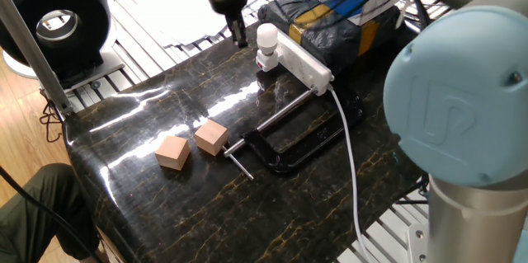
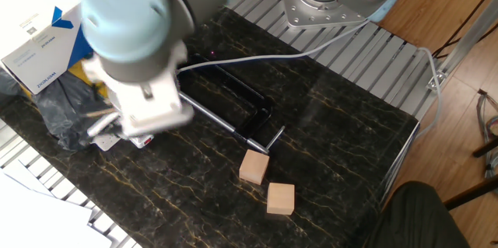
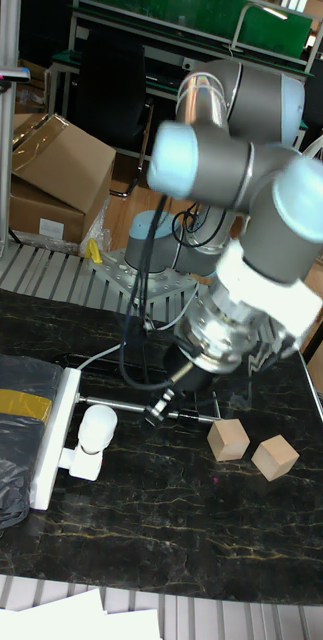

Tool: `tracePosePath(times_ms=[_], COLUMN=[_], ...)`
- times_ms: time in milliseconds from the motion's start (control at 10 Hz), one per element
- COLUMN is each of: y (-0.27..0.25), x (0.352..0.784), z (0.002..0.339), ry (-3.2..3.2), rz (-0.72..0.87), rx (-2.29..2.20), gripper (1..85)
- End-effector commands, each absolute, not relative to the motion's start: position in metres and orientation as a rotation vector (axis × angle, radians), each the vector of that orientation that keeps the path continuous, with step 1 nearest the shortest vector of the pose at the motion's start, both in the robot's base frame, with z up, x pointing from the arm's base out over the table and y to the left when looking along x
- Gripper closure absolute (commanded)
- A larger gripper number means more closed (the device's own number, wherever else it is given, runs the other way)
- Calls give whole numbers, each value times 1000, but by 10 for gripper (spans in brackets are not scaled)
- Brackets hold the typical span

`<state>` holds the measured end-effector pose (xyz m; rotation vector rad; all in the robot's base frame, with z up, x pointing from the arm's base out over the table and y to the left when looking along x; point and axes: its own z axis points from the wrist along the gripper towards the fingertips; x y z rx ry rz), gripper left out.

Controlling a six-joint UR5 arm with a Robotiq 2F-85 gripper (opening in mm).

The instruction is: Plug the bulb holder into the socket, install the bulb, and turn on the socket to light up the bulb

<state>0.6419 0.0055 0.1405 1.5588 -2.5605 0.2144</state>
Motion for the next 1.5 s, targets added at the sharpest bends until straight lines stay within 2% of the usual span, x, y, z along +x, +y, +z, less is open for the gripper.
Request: tracePosePath(times_ms=[0,100,300,400,500,600,700,1000,1400], y=[-18,-32,-33,-30,-32,-42,-49,-61,-58], x=[638,651,648,645,643,645,645,642,640], z=[173,177,178,174,171,172,170,155,130], ry=[-2488,-2456,-2387,-2327,-2262,-2214,-2133,-2127,-2101], rz=[101,135,48,1,-28,-12,0,6,-69], rx=[1664,1762,1924,2003,2075,2116,2187,2231,2300], gripper=[777,657,617,560,400,380,300,287,187])
